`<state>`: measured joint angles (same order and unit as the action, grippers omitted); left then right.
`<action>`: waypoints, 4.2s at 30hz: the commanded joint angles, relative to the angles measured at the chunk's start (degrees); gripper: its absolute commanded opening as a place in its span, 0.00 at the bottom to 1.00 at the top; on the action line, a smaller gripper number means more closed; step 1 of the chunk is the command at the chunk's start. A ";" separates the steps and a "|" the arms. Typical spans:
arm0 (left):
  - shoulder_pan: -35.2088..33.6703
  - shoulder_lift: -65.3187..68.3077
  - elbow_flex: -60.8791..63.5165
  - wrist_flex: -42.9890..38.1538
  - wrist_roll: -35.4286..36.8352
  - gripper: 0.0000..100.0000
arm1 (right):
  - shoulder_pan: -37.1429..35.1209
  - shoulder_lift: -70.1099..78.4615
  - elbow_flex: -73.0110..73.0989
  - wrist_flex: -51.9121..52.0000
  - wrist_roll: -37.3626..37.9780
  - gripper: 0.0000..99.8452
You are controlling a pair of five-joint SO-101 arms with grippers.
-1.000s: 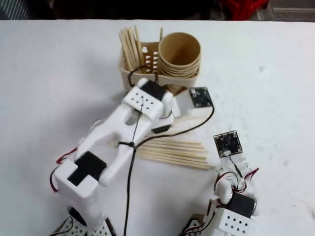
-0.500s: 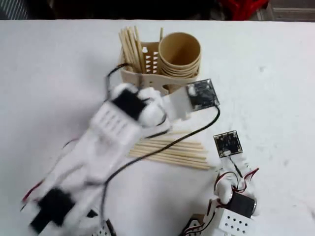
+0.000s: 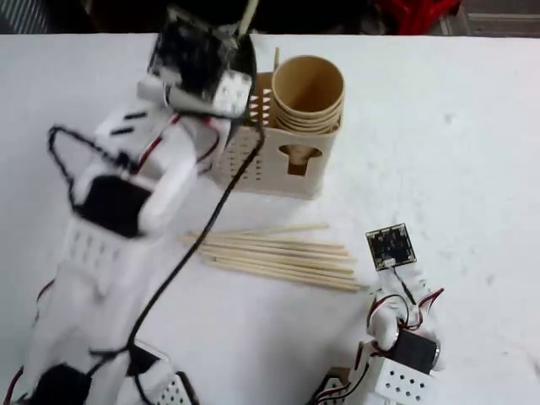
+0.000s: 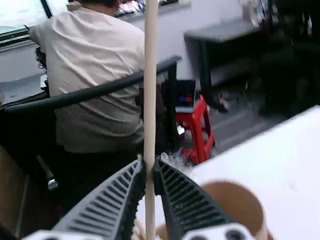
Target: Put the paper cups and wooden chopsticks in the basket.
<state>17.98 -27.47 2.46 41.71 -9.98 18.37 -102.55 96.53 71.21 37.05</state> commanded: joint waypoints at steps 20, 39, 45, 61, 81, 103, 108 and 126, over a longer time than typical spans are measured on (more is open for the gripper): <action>-6.29 8.84 20.75 -25.05 7.21 0.02 | 0.31 -0.48 0.35 0.22 0.35 0.02; -4.88 -14.02 29.71 -0.44 0.62 0.11 | 0.31 -0.48 0.35 0.22 0.35 0.02; 1.27 -12.70 29.71 19.43 -13.36 0.03 | 0.31 -0.48 0.35 0.22 0.35 0.02; 9.36 33.89 16.00 18.90 -25.14 0.11 | 0.31 -0.48 0.35 0.22 0.35 0.02; 9.45 53.41 2.11 22.42 -25.41 0.07 | 0.31 -0.48 0.35 0.22 0.26 0.02; 9.71 17.45 2.73 38.95 -23.38 0.02 | 0.31 -0.48 0.35 0.22 0.26 0.02; 9.54 1.45 2.20 39.82 -22.86 0.02 | 0.31 -0.48 0.35 0.22 0.26 0.02; 0.75 0.66 5.89 -19.96 -6.15 0.02 | 0.31 -0.48 0.35 0.22 0.26 0.02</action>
<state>22.73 -32.31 8.70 36.35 -17.27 18.37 -102.55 96.53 71.21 37.05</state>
